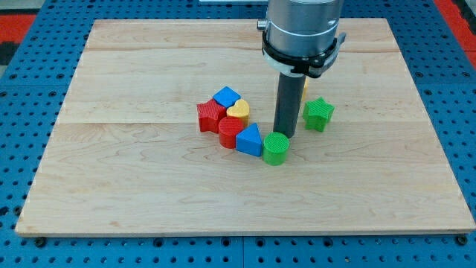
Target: Separate blue triangle from red circle
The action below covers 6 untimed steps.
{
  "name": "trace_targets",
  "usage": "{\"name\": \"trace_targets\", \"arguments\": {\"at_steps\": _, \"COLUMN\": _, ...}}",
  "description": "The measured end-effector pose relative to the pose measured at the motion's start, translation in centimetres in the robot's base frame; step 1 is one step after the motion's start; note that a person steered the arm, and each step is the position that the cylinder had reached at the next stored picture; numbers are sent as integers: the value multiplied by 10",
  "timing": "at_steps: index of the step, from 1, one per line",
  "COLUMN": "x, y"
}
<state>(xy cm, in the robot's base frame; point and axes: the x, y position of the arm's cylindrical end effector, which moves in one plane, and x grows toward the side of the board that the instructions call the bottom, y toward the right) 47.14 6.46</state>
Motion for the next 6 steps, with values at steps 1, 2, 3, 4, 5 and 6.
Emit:
{"name": "trace_targets", "arguments": {"at_steps": 1, "x": 28, "y": 0}}
{"name": "trace_targets", "arguments": {"at_steps": 2, "x": 32, "y": -17}}
{"name": "trace_targets", "arguments": {"at_steps": 3, "x": 44, "y": 24}}
{"name": "trace_targets", "arguments": {"at_steps": 4, "x": 28, "y": 38}}
{"name": "trace_targets", "arguments": {"at_steps": 5, "x": 17, "y": -34}}
{"name": "trace_targets", "arguments": {"at_steps": 6, "x": 29, "y": -112}}
